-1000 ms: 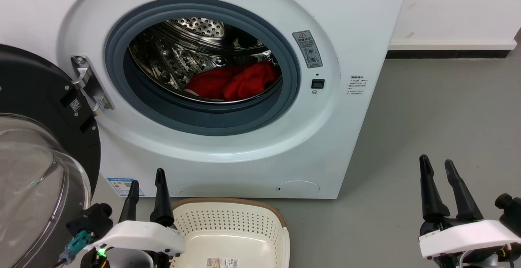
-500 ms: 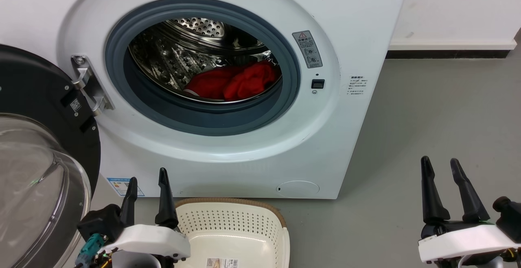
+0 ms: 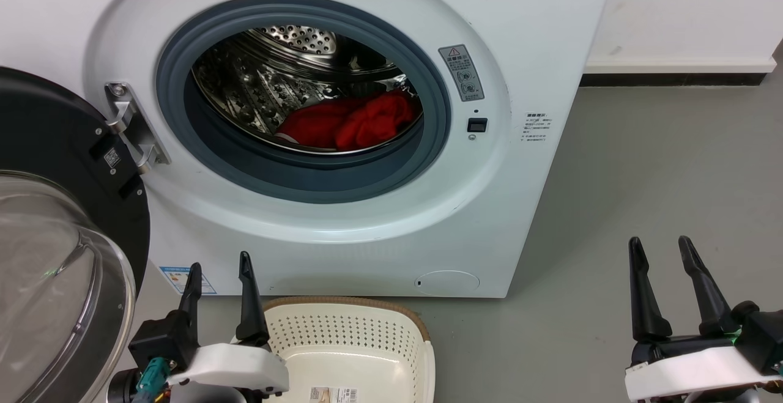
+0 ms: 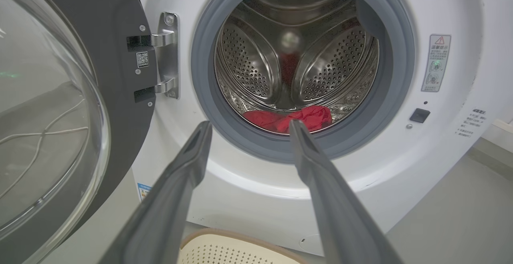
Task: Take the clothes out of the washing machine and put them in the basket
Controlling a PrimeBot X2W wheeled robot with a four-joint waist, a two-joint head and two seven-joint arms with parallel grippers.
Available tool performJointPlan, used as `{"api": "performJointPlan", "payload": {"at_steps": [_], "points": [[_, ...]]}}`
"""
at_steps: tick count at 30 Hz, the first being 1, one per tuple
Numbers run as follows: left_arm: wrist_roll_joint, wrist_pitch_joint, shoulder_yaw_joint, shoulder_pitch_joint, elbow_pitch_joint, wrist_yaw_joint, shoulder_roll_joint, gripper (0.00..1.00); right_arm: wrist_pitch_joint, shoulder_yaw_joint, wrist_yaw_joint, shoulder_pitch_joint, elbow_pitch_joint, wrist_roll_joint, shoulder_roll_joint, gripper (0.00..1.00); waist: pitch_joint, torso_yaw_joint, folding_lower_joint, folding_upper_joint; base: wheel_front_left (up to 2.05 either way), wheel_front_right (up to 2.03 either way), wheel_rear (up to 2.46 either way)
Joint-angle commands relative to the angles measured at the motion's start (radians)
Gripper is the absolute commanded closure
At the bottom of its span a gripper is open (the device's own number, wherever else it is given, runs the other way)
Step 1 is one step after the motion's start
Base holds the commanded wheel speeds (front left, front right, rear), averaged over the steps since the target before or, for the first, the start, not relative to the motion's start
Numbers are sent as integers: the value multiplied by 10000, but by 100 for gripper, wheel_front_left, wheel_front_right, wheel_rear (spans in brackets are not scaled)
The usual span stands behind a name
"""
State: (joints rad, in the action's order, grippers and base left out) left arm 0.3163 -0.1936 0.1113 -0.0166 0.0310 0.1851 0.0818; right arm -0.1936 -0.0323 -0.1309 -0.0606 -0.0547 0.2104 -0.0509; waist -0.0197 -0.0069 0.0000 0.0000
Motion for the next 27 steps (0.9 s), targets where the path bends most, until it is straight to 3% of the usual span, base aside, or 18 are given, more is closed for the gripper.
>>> {"api": "performJointPlan", "payload": {"at_steps": [1, 27], "points": [[-243, -87, -21, -53, -123, 11, -10, 0, -84, 2, 2, -28, -123, -189, 6, 0, -6, -4, 0, 0, 0, 0, 0], [-2324, -637, -200, -360, -7, -3, -260, 0, -638, 83, 3, -356, -261, -1802, 12, 0, -38, -7, 0, 0, 0, 0, 0]]}}
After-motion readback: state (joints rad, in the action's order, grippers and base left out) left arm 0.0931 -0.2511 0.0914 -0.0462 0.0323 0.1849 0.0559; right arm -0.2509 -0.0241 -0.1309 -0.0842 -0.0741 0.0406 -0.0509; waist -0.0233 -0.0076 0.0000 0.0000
